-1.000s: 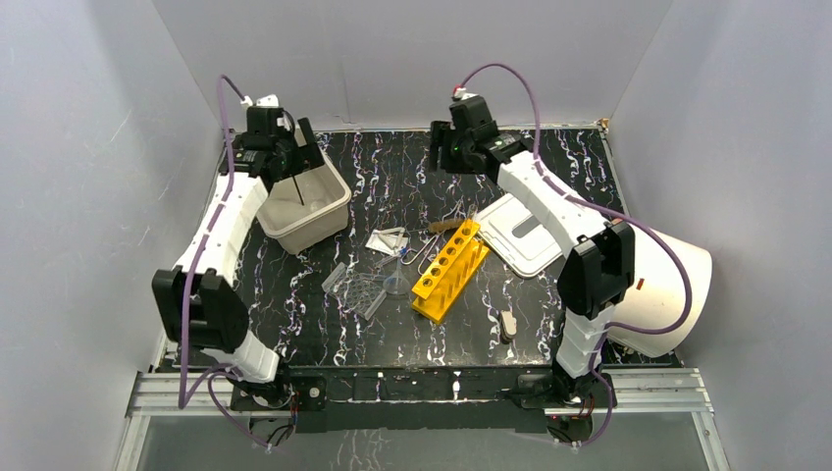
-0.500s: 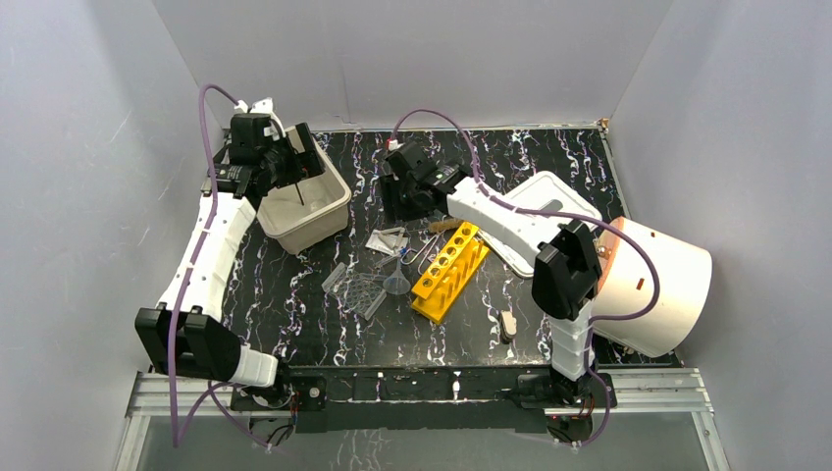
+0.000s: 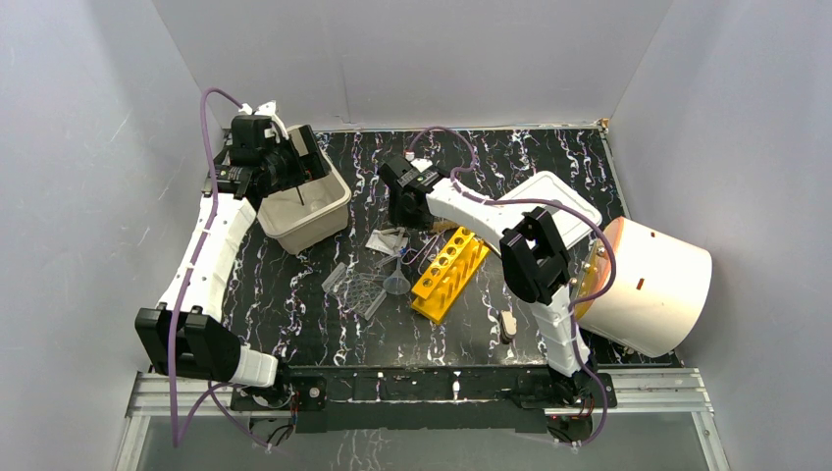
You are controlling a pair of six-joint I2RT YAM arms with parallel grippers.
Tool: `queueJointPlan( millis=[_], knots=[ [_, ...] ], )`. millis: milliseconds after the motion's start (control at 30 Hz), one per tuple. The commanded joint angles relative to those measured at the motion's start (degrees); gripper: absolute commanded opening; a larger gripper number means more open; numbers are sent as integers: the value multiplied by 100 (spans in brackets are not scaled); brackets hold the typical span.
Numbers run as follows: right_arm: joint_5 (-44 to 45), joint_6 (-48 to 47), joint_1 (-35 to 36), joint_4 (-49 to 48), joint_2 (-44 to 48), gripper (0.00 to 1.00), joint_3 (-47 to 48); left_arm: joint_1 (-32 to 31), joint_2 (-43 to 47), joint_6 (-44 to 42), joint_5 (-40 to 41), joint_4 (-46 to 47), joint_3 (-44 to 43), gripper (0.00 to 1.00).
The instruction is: Organize the chemistry lab equipment
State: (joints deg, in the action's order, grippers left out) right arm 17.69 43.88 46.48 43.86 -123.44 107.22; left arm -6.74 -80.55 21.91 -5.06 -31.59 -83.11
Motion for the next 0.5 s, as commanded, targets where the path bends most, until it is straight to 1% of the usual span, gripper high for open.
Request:
queueJointPlan(
  millis=[0,100,233,467],
  knots=[
    [445,882,-67,307,-128,70,329,33,33,-9,-136,-57,-183,98],
    [528,1145,-109,339,-246,73,396,33,3,-3,-180,-55,-187,98],
    [743,1725,-176,940,-585,71,807,33,-46,-19,-197,-67,-214,98],
    [1058,2427,-302,1626,-1166,59,1479,20,-84,-67,-185,-122,-218,98]
  ],
)
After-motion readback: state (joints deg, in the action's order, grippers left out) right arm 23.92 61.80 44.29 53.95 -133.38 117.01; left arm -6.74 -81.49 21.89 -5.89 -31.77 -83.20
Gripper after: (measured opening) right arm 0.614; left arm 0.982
